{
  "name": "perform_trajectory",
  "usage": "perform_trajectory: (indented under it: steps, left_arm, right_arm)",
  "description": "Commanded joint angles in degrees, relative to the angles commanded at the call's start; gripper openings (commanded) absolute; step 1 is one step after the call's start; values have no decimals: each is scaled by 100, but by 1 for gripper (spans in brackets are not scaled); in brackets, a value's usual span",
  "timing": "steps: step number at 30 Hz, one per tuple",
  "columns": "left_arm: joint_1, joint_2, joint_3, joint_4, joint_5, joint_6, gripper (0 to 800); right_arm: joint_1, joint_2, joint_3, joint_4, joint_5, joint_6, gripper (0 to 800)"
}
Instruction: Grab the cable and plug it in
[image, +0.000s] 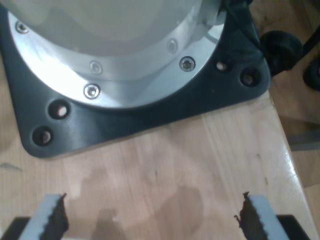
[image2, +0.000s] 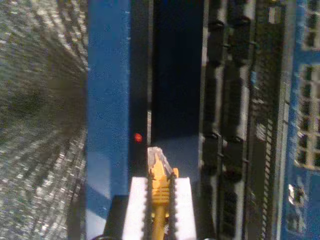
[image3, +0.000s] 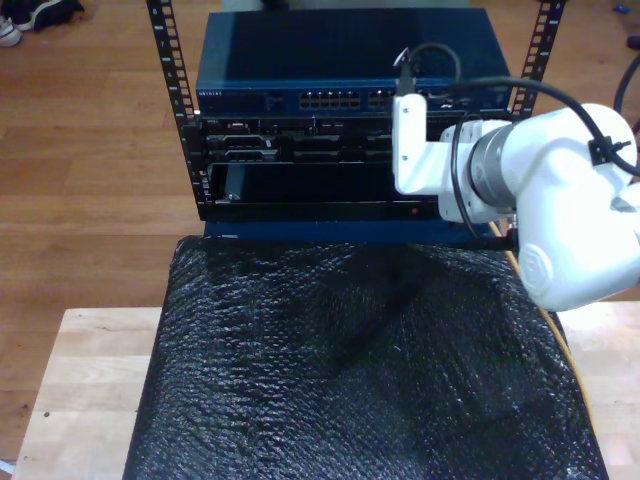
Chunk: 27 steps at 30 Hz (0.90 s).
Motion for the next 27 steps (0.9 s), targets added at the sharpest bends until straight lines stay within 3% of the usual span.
perform_trajectory:
  steps: [13, 18, 27]
  left_arm:
    - [0, 0, 0, 0, 0, 0, 800]
    - [0, 0, 0, 0, 0, 0, 800]
    - [0, 0, 0, 0, 0, 0, 800]
  right_arm:
    - [0, -44, 527, -35, -642, -53, 0]
    - [18, -97, 923, -396, -1486, -237, 0]
    - [18, 149, 923, -484, -1996, -273, 0]
